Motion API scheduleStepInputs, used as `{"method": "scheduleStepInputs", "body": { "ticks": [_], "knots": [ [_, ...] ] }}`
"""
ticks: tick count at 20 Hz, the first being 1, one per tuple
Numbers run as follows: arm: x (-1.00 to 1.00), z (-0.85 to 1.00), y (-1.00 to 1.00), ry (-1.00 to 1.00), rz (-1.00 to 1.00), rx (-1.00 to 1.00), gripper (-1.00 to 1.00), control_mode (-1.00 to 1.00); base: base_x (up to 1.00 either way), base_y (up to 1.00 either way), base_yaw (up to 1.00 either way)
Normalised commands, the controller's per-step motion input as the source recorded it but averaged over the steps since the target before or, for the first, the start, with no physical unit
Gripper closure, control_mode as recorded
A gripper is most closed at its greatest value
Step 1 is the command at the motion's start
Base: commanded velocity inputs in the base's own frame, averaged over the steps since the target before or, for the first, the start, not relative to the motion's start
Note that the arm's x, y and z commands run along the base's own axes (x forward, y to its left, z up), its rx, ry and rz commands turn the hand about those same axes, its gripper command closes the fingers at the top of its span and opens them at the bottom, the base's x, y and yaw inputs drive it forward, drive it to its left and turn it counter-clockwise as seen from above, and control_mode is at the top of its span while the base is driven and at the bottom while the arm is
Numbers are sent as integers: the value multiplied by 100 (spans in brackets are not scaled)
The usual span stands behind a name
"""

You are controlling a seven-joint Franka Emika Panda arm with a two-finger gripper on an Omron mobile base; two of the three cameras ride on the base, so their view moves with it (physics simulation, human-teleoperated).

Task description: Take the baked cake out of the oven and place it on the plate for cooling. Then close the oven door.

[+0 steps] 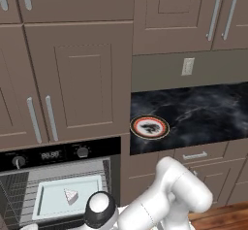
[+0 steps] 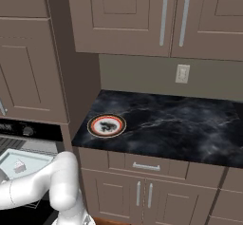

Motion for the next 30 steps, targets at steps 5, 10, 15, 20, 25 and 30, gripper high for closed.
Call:
{"method": "scheduleStepInputs", "body": {
  "ticks": [5, 10, 15, 20, 25, 30],
  "knots": [
    [1, 24, -38, -20, -19, 3, -100, -100, 0, 0, 0],
    [2, 31, -32, -17, -15, 7, -100, -100, 0, 0, 0],
    [0, 32, -26, -29, -13, 11, -100, -100, 0, 0, 0],
    [0, 34, -32, -28, -13, 5, -100, -100, 0, 0, 0],
    [-3, 30, -39, -25, -11, 5, -100, -100, 0, 0, 0],
    [-19, 26, -42, -27, -1, 13, -100, -100, 0, 0, 0]
  ]
}}
